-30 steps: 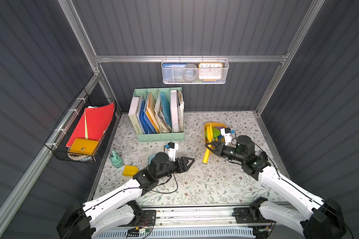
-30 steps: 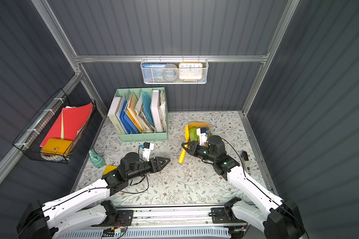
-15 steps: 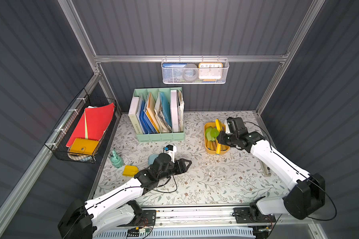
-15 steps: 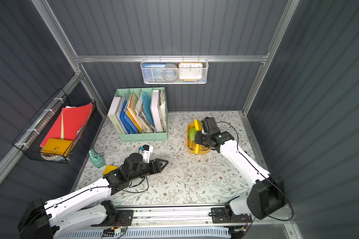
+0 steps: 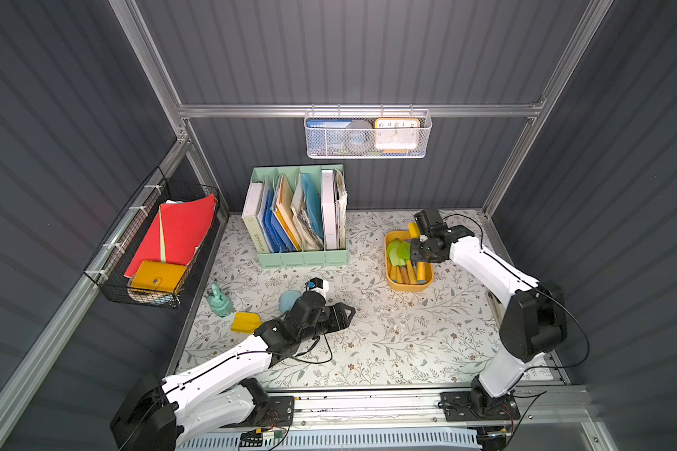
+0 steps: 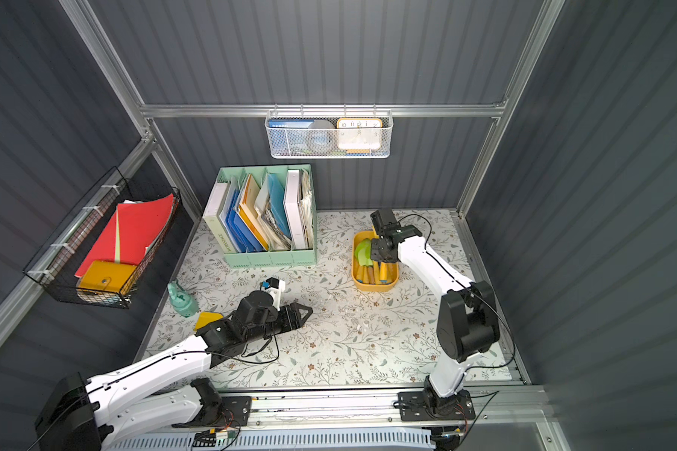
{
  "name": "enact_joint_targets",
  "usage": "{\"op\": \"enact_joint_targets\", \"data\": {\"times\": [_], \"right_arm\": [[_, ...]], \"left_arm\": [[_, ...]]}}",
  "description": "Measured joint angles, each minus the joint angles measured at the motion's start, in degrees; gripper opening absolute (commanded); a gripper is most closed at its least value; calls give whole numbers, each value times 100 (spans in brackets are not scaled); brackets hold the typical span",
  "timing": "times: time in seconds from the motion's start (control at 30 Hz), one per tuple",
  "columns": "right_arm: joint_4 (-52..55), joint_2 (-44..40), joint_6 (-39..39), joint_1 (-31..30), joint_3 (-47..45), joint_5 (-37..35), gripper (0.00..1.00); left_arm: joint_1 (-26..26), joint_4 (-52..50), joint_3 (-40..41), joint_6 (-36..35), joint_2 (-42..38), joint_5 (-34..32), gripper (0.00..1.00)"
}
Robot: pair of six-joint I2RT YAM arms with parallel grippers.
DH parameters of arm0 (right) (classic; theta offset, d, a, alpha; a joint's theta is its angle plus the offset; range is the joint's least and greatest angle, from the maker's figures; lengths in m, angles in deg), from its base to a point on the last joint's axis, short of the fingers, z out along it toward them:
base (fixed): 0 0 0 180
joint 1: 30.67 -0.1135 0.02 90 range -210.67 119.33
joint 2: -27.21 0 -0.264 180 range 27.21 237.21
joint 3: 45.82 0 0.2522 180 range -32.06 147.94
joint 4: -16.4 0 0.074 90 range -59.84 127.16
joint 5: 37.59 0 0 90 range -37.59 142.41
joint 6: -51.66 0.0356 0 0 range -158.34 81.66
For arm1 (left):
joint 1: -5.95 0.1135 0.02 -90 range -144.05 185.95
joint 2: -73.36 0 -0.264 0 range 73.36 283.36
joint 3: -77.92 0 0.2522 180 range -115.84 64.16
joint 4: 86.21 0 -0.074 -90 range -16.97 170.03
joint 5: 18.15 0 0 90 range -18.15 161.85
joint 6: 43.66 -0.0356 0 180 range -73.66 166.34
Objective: Put the shovel into the storage box
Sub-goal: Place the shovel in the storage box.
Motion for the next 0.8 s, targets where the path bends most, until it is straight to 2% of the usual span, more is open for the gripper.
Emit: {"op": "enact_joint_targets", "data": {"times": [0.33,0.67,0.8], "right_arm": [[219,1150,-247,256,776,-205,19],[398,1580,-317,302,876,-131,23],[413,1606,-317,302,874,-107,30]], "left_arm": [[0,-177,0,48,0,-109,64],[0,-208,-2,79,35,-136,64],[0,-223,-22,79,114,-133,64]]}}
